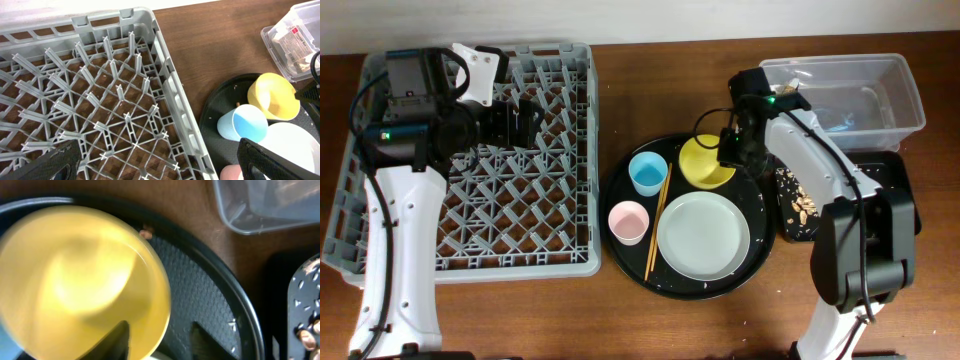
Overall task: Sort waste into correct bins and load items into the dishwasher rack
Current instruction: 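Set the yellow bowl back on the round tray with right gripper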
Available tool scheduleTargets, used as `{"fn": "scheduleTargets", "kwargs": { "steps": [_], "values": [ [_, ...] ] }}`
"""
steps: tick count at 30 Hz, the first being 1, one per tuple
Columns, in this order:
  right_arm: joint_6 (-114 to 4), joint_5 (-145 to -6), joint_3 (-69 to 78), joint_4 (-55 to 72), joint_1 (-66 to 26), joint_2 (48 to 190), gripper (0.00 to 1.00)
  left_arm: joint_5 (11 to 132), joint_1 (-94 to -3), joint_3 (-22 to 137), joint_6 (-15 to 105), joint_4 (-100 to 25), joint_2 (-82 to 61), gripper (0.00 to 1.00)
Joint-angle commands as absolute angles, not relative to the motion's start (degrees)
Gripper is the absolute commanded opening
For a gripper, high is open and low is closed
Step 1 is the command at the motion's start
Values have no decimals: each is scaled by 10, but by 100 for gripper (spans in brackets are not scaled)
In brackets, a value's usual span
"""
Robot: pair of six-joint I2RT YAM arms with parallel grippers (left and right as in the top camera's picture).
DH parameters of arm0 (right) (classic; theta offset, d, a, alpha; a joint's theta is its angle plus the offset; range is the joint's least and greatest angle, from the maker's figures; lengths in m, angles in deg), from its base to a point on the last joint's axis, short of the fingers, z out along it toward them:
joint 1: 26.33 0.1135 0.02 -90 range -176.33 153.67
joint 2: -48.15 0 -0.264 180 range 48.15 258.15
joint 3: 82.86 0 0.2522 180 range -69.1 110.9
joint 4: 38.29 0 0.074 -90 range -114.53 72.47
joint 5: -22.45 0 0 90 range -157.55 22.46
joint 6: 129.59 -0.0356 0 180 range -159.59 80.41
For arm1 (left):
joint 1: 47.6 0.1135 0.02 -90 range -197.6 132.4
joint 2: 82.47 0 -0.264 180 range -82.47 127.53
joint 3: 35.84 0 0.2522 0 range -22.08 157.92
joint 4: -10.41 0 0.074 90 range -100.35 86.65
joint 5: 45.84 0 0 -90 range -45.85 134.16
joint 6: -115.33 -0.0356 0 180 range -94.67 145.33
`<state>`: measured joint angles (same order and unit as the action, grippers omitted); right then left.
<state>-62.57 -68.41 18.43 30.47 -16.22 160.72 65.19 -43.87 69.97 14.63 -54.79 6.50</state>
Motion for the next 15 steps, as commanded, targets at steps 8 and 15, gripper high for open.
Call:
{"fn": "scheduleTargets", "kwargs": {
  "steps": [8,15],
  "values": [
    [-589,-901,284,420,-105,1572,44,658,-437,708,152,-549,67,99],
    [-658,-778,198,396,69,1574,43,658,-437,708,152,-546,67,99]
  ]
}}
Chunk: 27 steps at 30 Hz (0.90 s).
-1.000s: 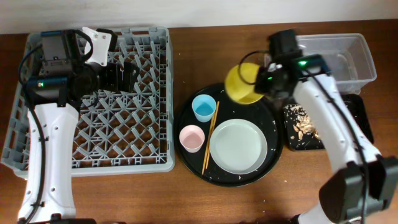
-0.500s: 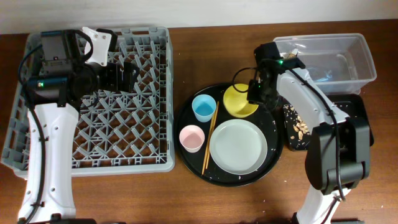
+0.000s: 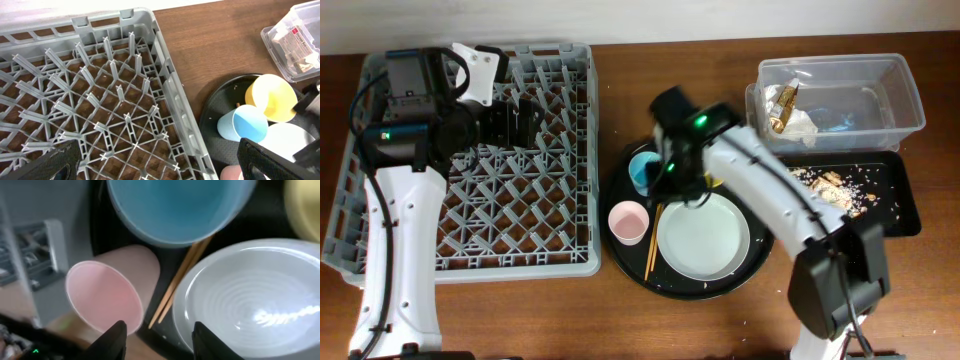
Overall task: Sort waste into correct bins and load items into the dishwasher rack
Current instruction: 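Set the yellow bowl back on the round tray with right gripper, then grasp the pink cup with the right gripper and lift it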
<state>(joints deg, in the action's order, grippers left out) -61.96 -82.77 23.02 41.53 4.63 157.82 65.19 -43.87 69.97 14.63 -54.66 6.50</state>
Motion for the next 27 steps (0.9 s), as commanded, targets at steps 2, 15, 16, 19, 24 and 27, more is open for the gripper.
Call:
{"fn": "scheduleTargets", "kwargs": {
  "steps": [2,15,16,19,24,27],
  "values": [
    [-688,-774,165,355,82,1574,40,658,-437,708,152,-546,67,99],
    [-705,-789,135,296,79,1542,4,686,-437,708,156,-551,67,99],
    [-702,-799,139,296,72,1512,4,727,-437,708,157,-555,67,99],
    [-689,-830,141,254,9,1396,4,916,-437,708,178,-557,69,100],
    [-655,-1057,140,71,-111,1350,4,1175,-437,708,231,-547,127,100],
    [-653,-1170,140,8,-122,1390,4,1340,-437,708,236,-546,189,99]
  ]
}}
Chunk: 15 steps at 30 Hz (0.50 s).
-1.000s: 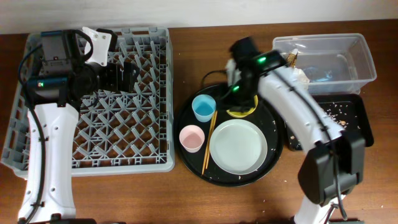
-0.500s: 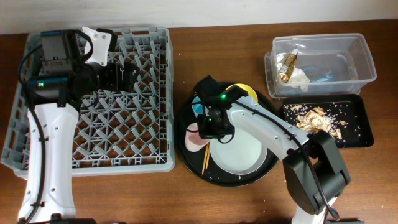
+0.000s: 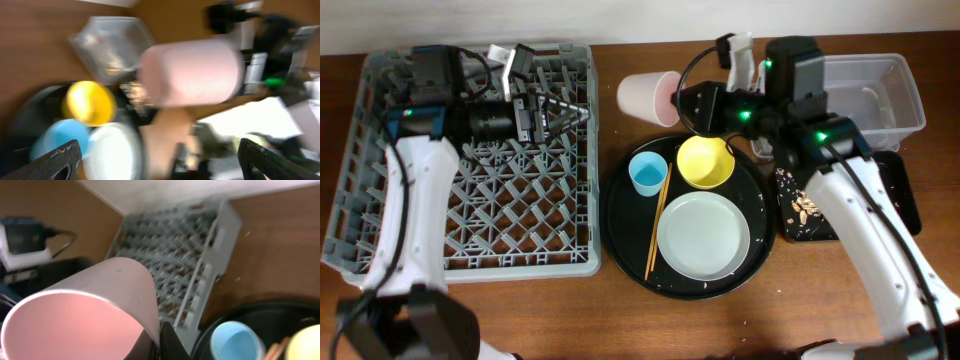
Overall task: Sort waste into correct bins and load items into the dishwasher rack
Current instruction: 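Grasp the pink cup with the right gripper and lift it, then hand the pink cup from right gripper to left gripper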
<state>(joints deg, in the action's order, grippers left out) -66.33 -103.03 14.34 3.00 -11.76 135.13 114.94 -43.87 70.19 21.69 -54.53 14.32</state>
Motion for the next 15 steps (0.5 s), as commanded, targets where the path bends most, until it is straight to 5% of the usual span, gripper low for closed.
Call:
{"fn": "scheduleTargets", "kwargs": {
  "steps": [1,15],
  "values": [
    [-644,-1248,140,-26,-121,1415,4,1343,-437,708,245,-555,216,99],
    [-707,-1316,140,-238,-71,1525,4,1343,-446,708,258,-568,228,99]
  ]
}}
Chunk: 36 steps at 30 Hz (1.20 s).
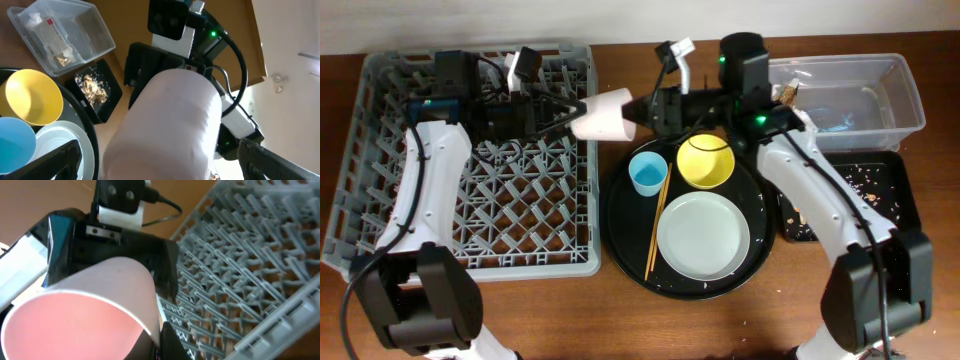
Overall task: Sort waste into correct bins and load items into the dishwasher rack
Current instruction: 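Hand the pink cup from right gripper to left gripper, then place the pink cup upside down in the rack with left gripper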
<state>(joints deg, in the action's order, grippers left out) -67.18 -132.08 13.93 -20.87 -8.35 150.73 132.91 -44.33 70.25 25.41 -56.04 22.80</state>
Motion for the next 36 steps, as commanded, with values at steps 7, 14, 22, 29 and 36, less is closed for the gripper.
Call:
{"fn": "scheduleTargets", "kwargs": {
  "steps": [7,14,22,29,36],
  "values": [
    [-759,-1281,141,-325,-54,1569,4,1343,-446,708,258,-588,228,84],
    [-759,-1285,140,-323,-45,1576,9,1343,-446,708,258,-588,228,66],
    [-738,-1295,140,-266,-59,1576,81,1333,-440,708,258,-578,228,62],
    [-615,-1242,141,-21,-191,1574,98,973,-412,773,258,-612,214,60],
    [-518,-844,273,374,-211,1529,98,569,-480,1000,258,-976,181,60]
  ]
}}
